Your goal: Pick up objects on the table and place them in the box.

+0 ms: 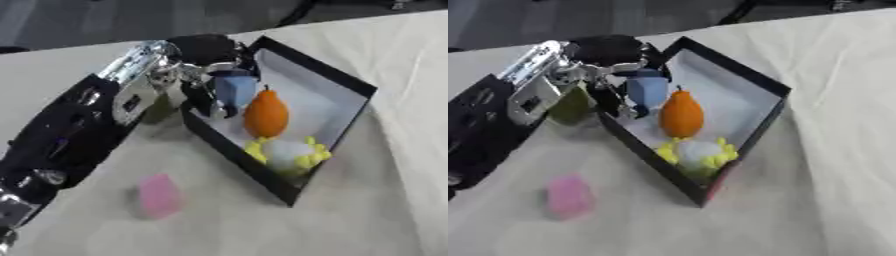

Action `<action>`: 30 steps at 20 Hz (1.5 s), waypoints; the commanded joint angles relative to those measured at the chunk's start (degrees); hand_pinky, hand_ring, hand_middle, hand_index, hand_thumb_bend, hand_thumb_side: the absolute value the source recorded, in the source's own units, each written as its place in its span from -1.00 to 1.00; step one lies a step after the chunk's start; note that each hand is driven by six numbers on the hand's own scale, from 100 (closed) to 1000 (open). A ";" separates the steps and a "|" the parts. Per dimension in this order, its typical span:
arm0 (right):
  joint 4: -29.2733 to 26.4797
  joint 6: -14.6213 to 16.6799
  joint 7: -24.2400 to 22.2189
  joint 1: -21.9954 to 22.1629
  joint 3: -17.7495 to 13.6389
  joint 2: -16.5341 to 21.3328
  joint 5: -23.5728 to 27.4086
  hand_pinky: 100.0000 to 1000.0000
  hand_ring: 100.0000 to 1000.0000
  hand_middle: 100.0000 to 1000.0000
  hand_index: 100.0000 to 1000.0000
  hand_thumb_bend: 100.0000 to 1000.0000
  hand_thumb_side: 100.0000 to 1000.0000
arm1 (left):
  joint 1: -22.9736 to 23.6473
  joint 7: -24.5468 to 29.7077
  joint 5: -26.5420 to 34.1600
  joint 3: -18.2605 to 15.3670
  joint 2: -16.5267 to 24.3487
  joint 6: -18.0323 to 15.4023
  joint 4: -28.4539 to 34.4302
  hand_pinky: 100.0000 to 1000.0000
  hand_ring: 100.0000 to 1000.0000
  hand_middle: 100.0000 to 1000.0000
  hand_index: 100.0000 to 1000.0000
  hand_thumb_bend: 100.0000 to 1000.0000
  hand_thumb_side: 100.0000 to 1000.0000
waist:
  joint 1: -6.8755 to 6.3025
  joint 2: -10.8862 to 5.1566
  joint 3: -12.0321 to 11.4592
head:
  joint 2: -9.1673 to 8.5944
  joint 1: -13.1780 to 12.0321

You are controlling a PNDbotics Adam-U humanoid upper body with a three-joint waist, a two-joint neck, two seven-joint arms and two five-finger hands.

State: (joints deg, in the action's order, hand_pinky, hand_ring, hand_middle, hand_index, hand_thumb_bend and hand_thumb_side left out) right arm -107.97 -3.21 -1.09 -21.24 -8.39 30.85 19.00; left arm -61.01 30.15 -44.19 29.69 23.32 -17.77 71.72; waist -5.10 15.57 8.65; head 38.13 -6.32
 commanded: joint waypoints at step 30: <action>-0.76 0.57 1.24 2.09 -1.36 2.47 -0.43 0.80 0.42 0.62 0.82 -1.00 -0.06 | 11.14 9.00 17.13 -15.73 21.50 14.42 8.66 0.72 0.76 0.61 0.73 0.06 -0.29 | 0.61 -1.96 -3.82 | 0.95 3.74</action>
State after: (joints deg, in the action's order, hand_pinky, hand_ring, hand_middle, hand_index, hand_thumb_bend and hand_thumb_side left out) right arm -107.96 -2.72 0.06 -18.64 -9.16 31.40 18.86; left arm -49.24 37.40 -27.32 15.38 42.45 -3.09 81.20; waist -5.33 15.50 4.84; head 39.49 -2.39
